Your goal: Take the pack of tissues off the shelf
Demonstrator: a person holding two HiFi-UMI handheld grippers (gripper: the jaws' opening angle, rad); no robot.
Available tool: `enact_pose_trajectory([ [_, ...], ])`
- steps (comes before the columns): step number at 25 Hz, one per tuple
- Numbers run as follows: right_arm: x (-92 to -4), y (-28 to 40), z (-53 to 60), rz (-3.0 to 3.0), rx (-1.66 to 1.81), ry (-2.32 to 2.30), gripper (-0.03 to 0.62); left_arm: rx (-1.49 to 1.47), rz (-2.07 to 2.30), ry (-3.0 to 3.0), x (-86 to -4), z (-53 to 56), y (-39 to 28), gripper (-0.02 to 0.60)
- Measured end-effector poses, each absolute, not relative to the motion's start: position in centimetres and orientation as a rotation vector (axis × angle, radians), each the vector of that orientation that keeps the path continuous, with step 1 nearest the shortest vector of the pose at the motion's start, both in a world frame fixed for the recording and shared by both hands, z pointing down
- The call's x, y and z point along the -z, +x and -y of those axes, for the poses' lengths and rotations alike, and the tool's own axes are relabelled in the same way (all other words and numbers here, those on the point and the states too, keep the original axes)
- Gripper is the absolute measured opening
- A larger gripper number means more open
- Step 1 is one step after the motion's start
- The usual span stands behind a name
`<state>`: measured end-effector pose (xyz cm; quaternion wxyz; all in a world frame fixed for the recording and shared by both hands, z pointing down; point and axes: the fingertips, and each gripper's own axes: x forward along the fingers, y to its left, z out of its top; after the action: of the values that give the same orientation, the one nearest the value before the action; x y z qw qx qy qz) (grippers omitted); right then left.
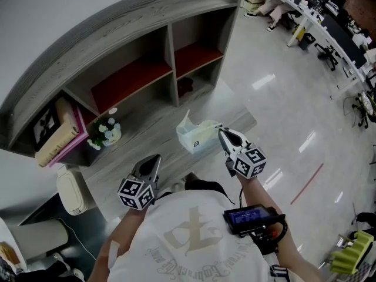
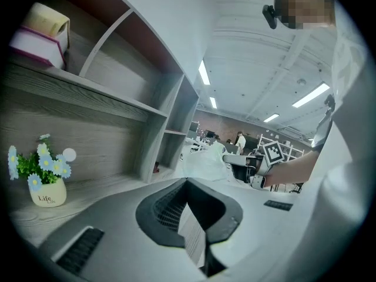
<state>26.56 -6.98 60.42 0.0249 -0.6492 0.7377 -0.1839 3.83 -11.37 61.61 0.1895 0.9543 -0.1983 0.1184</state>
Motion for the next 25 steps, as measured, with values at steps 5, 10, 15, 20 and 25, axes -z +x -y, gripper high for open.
enact_pose_trajectory([
  [5,-61.6,25.5,6.3,-2.28,0.604,-1.995,0.011,-0.35,0.548,2.678,-62.2,11.0,3.7,0.003],
  [10,-62.1,24.9,5.6,-2.284,0.615,-2.002,0.009,-0.361,0.535,2.673,-62.7,10.6,3.8,0.003],
  [15,-62.5,24.7,5.0,-2.27,0.623,-2.016,0.009,-0.364,0.512,2.679,-62.7,10.4,4.1,0.003],
  [20,-62.6,24.6,4.7,-2.279,0.621,-2.032,0.008,-0.363,0.502,2.677,-62.9,10.3,4.2,0.003],
  [25,-62.6,24.3,4.7,-2.289,0.615,-2.036,0.008,-0.36,0.497,2.673,-63.0,10.3,4.1,0.003],
])
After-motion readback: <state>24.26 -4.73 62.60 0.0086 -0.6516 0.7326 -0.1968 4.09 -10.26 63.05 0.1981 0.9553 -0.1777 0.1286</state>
